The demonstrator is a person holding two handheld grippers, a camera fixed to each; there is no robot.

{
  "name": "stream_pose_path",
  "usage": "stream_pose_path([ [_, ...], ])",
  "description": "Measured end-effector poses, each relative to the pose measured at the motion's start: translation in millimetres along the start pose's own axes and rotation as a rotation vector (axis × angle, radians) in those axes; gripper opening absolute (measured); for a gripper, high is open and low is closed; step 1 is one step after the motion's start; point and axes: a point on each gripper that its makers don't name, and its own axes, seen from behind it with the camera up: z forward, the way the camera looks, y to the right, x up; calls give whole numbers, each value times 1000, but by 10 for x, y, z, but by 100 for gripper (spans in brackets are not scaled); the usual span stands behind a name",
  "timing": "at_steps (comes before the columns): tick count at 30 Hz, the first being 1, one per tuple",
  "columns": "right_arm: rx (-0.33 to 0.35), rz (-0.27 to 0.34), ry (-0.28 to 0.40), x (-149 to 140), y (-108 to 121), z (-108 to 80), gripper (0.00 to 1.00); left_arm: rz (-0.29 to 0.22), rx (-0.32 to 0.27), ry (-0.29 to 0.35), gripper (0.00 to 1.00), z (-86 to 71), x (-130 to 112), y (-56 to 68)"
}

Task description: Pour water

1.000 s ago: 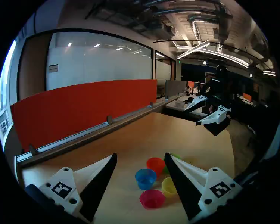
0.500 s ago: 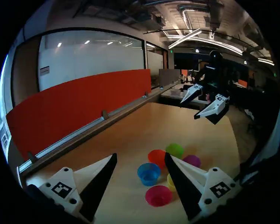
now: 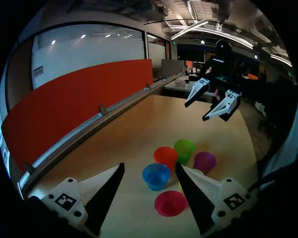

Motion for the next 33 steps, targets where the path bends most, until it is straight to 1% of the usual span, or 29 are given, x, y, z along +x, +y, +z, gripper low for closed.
stream_pose_path([
  [3, 4, -5, -16, -71, 4, 56, 99, 4, -11, -18, 94, 64, -68, 6],
  [8, 17, -12, -37, -171, -5, 152, 99, 2, -44, -50, 94, 174, -197, 24],
  [14, 29, -13, -53, -273, -7, 266, 99, 15, -66, -81, 94, 290, -325, -7],
  [25, 51, -13, -84, -447, -39, 453, 99, 37, -124, -148, 94, 522, -528, 85],
  [33, 73, -19, -107, -559, -78, 562, 99, 48, -147, -185, 94, 656, -626, 103],
])
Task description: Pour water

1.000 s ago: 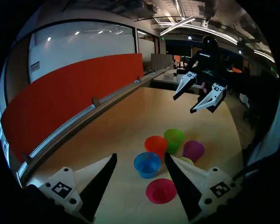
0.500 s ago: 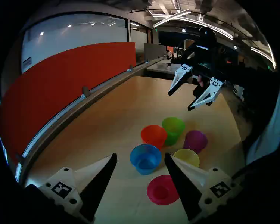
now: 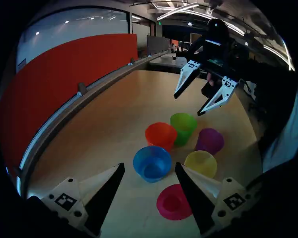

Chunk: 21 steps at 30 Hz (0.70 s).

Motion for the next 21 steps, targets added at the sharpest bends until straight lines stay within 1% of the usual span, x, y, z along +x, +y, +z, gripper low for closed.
stream_pose_path([
  [6, 15, -5, -14, -61, -26, 54, 99, 15, -16, -29, 94, 89, -58, 10],
  [14, 26, -3, -38, -145, -38, 94, 100, 31, -41, -67, 94, 196, -131, 54],
  [21, 37, 1, -50, -208, -71, 113, 100, 47, -59, -88, 94, 245, -167, 86],
])
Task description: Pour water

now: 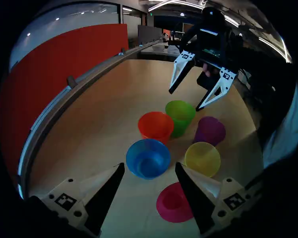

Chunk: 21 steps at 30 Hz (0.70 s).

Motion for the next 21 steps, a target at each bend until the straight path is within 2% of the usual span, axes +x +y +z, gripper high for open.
stream_pose_path([
  [21, 15, 10, -35, -148, -55, 63, 99, 30, -21, -50, 94, 142, -52, 44],
])
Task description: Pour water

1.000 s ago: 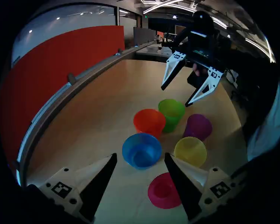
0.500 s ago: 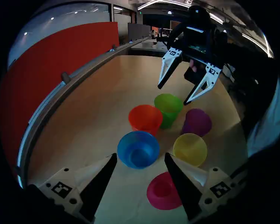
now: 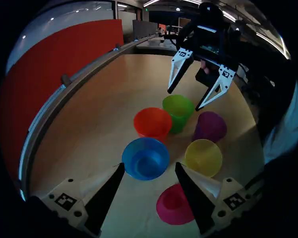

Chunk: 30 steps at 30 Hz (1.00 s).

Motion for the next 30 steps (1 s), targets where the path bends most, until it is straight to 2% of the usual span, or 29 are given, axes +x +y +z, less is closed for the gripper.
stream_pose_path([
  [21, 7, 3, -15, -54, -3, 139, 100, 28, 10, -54, 94, 175, -36, -31],
  [30, 11, 11, -16, -64, 4, 187, 99, 31, 5, -51, 94, 255, 8, -44],
])
